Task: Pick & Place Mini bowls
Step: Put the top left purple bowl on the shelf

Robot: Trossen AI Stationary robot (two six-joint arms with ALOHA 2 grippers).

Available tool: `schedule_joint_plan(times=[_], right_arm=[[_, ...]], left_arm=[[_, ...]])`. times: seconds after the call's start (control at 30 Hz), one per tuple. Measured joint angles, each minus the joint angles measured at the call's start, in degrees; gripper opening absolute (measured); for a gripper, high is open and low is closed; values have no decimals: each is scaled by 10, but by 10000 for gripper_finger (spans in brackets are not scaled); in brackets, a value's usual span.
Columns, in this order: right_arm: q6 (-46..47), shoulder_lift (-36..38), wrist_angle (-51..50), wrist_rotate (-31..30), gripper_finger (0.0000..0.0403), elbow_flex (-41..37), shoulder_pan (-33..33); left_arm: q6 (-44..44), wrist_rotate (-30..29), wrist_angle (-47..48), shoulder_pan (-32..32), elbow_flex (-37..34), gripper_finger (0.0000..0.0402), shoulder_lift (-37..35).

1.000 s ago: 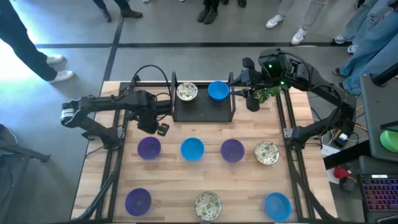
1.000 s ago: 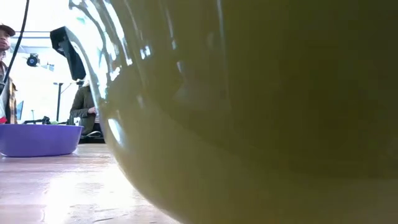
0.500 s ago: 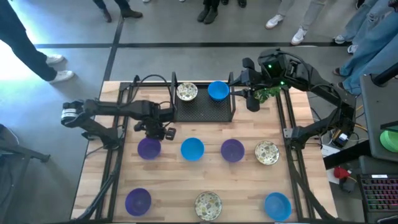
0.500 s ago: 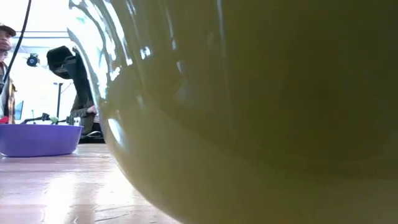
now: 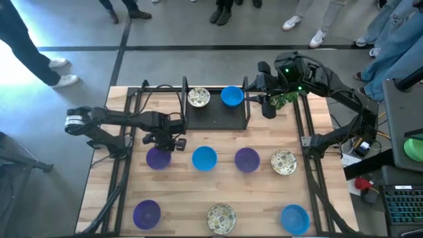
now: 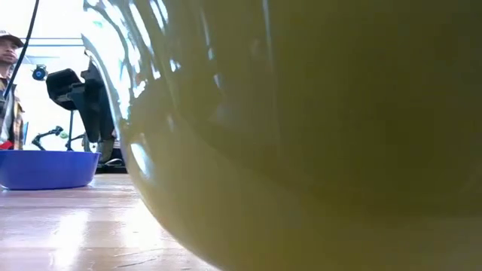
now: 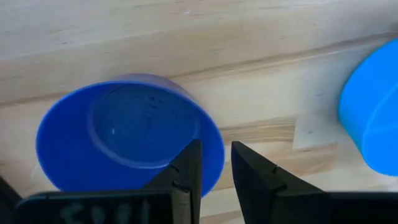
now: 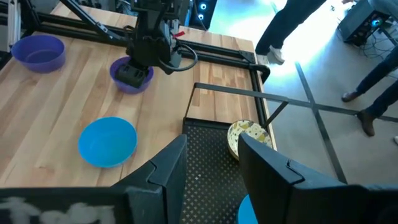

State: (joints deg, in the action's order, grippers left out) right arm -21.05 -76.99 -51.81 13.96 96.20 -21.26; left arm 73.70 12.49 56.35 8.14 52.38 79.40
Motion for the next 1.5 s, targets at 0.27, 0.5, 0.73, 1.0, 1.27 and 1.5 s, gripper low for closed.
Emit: schedule_joint_plan(times=[0.27,0.5,0.73,1.0,1.27,1.5], right_arm=[[0,0,0,0,129,0,0],[0,0,0,0,127,0,0],[0,0,1,0,127,0,0],[0,0,1,0,127,0,0],[-1,0,1,0,127,0,0],[-2,0,1,0,128,-10,0]], left_arm=[[17,1,-56,-4,-25,78,0],[23,3,-72,-6,-40,78,0],[23,4,-72,-6,-40,78,0],[31,16,-62,-6,-33,78,0],[40,16,-44,-6,-28,78,0],[45,6,-38,-6,-29,78,0]])
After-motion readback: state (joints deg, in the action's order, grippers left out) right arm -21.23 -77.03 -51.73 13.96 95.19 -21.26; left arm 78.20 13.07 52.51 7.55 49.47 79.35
